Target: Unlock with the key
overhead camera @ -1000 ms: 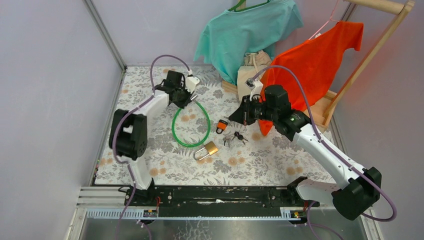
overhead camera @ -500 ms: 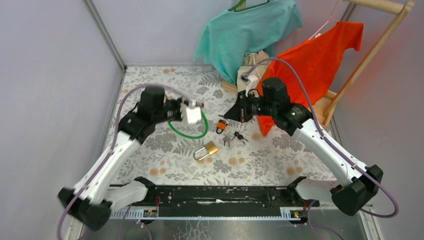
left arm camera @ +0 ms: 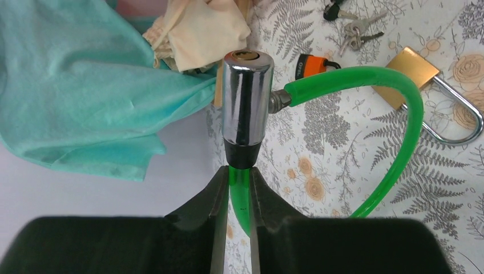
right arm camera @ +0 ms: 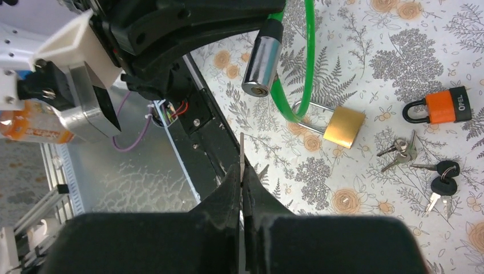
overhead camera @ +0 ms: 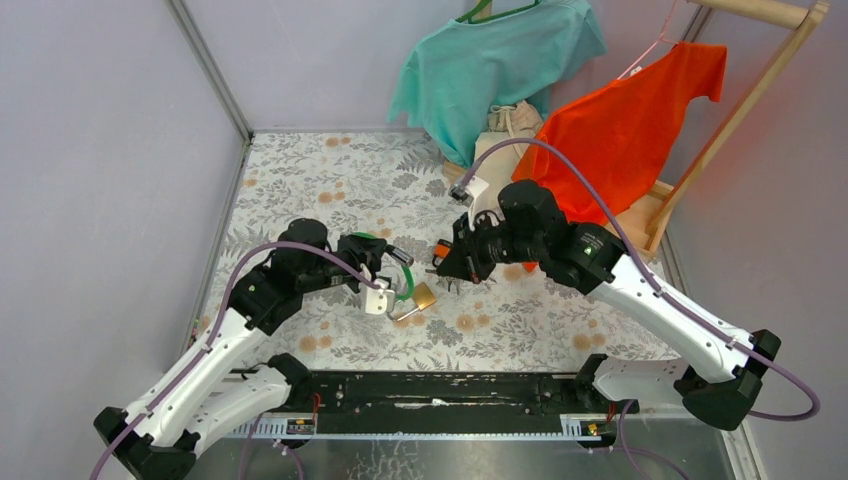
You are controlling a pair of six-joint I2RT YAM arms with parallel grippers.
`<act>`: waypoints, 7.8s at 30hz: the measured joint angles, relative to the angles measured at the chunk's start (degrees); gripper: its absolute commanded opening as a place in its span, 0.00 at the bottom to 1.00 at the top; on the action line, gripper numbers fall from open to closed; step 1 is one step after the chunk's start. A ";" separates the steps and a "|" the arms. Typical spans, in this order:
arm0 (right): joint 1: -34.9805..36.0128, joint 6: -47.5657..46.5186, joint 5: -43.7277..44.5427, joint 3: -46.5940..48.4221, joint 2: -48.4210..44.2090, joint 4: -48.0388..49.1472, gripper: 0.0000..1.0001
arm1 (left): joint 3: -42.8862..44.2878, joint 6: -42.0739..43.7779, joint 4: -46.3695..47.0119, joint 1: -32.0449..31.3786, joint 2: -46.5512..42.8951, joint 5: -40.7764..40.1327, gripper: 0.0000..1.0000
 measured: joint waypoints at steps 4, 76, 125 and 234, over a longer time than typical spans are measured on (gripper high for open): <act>3.43 -0.55 3.82 0.15 0.00 -0.98 0.00 | 0.00 -0.57 0.79 -0.90 -1.25 0.55 0.00; 10.36 -7.85 19.30 1.07 -2.73 3.06 0.00 | 4.11 -7.45 2.05 -6.75 -0.35 -2.03 0.00; 10.36 -8.22 14.88 3.06 -3.67 1.90 0.00 | 6.23 -10.21 2.03 -8.26 0.20 -3.72 0.00; 9.90 7.65 19.74 -10.36 -5.20 25.51 0.00 | -0.46 -12.90 12.72 -14.23 -4.72 -19.47 0.00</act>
